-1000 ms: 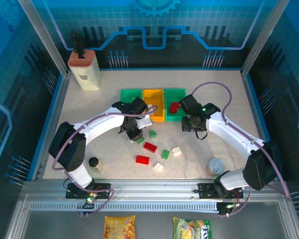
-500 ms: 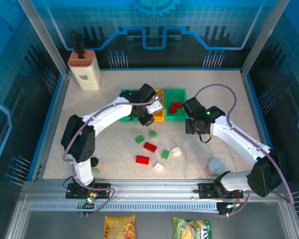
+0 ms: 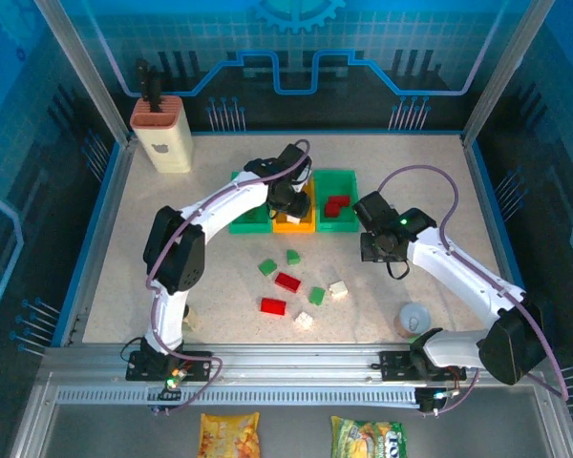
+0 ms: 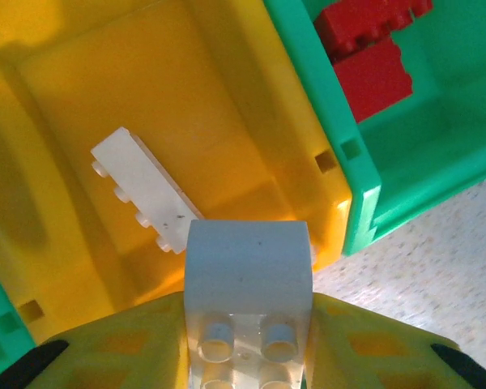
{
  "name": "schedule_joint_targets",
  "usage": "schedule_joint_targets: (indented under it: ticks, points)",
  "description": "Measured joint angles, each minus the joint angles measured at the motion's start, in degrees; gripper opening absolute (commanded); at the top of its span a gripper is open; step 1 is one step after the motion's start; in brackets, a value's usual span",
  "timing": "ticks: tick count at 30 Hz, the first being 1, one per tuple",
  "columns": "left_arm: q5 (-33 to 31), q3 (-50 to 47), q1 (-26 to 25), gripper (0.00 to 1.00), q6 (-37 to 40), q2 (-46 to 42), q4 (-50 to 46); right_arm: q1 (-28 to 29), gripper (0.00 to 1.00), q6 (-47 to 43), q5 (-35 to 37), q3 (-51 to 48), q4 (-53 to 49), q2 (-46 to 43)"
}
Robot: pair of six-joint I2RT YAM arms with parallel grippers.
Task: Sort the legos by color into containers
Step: Place the lego in the container.
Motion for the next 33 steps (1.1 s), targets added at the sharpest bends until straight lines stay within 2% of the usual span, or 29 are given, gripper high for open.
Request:
schedule_joint_targets:
  ticks: [7,12,19,33]
  points:
    - [2.95,1.33,2.08,0.41,-13.60,2.69,1.99,0.00,0.51,0.20,-0.02,-0.42,0.02,-0.07]
    - [6.54,1.46,3.54,0.43,-18.23,5.25,4.22,0.00,0.51,0.37,-0.02,-0.81,-0.35,-0.13]
    - [8.48,3.04,3.65,0.43,-20.31,7.91,5.55,0.00,0.51,0.39,-0.02,-0.81,-0.42,-0.11]
    - [8.48,2.45,3.91,0.43,-19.12,5.95,5.44,0.09,0.51,0.42,-1.03,-0.81,-0.37,1.11]
